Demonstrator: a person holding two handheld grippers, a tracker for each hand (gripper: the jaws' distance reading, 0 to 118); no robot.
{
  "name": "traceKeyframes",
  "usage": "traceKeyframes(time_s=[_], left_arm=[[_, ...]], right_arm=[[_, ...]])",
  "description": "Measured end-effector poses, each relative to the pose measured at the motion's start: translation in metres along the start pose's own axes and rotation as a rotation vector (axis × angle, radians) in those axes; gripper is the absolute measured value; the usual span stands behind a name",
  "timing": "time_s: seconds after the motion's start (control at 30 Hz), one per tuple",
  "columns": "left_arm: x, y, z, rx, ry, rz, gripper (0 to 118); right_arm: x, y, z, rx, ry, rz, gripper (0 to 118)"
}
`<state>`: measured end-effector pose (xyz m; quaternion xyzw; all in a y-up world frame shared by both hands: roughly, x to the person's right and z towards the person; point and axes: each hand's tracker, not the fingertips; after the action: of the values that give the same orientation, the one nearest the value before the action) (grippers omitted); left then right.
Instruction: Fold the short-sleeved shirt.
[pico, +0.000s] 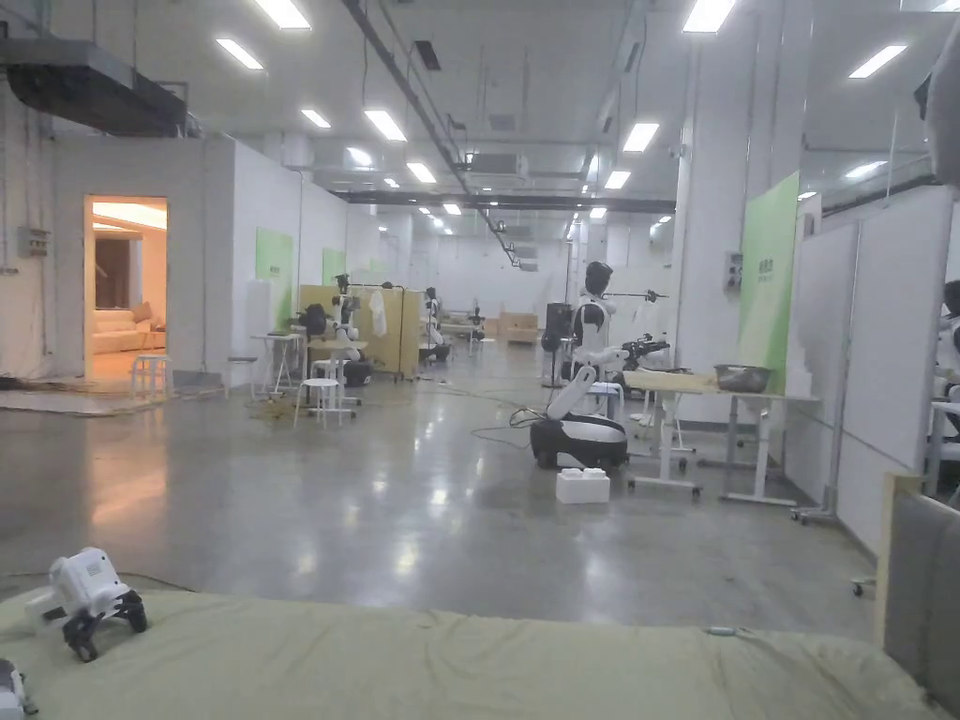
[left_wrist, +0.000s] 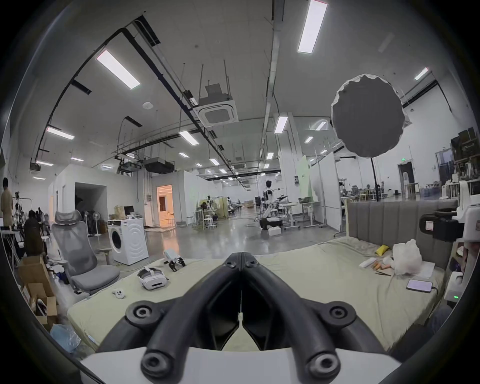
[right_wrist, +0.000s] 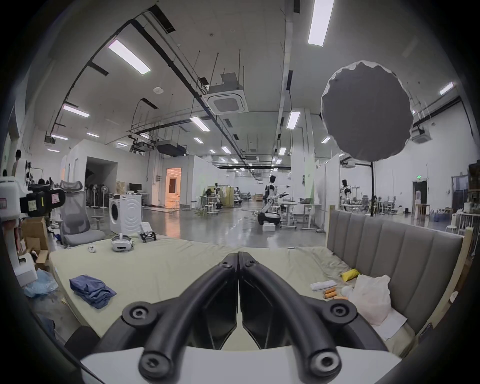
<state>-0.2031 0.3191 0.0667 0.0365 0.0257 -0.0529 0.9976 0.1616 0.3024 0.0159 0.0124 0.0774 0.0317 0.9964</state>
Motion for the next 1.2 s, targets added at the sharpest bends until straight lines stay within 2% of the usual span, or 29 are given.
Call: traceKeyframes(time_s=[0.07,0.17,0.27,0.3,0.37,0.4,0.43,0.47,0.63,0.87,1.03,1.2], left_arm=[[0.003,0.002,0.0,-0.005,-0.009,-0.01,0],[0.001,0.002,-0.003,-0.003,-0.012,-0.013,0],[-0.003,0.0,-0.007,-0.007,-0.014,0.018,0],[-0.005,-0.001,-0.007,-0.013,-0.011,0.019,8],[-0.006,-0.002,-0.01,-0.028,-0.004,0.01,60],[-0.006,-0.002,-0.011,-0.031,-0.004,0.009,85],[-0.007,-0.003,-0.012,-0.04,-0.006,0.014,110],[-0.007,-0.005,-0.013,-0.042,0.0,0.02,118],[-0.007,-0.005,-0.014,-0.042,0.008,0.038,118],[-0.007,-0.006,-0.015,-0.048,-0.014,0.033,118],[-0.006,-0.004,-0.015,-0.05,-0.02,0.027,118],[-0.009,-0.003,-0.015,-0.054,-0.028,0.047,118]], right_arm=[[0.002,0.0,-0.003,0.0,0.005,-0.003,0],[0.006,-0.003,-0.005,-0.007,0.015,-0.057,0],[0.007,-0.004,-0.006,-0.01,0.012,-0.061,0],[0.007,-0.004,-0.007,-0.015,0.013,-0.064,10],[0.008,-0.003,-0.009,-0.027,0.019,-0.07,85],[0.007,-0.004,-0.012,-0.033,0.011,-0.074,108],[0.007,-0.003,-0.014,-0.048,0.012,-0.081,113],[0.007,-0.004,-0.013,-0.036,0.021,-0.086,113],[0.006,-0.001,-0.011,0.017,0.027,-0.142,116],[0.002,0.002,-0.012,0.029,0.013,-0.109,118],[0.003,0.004,-0.012,0.031,0.047,-0.143,118],[0.002,0.006,-0.012,0.031,0.039,-0.137,118]])
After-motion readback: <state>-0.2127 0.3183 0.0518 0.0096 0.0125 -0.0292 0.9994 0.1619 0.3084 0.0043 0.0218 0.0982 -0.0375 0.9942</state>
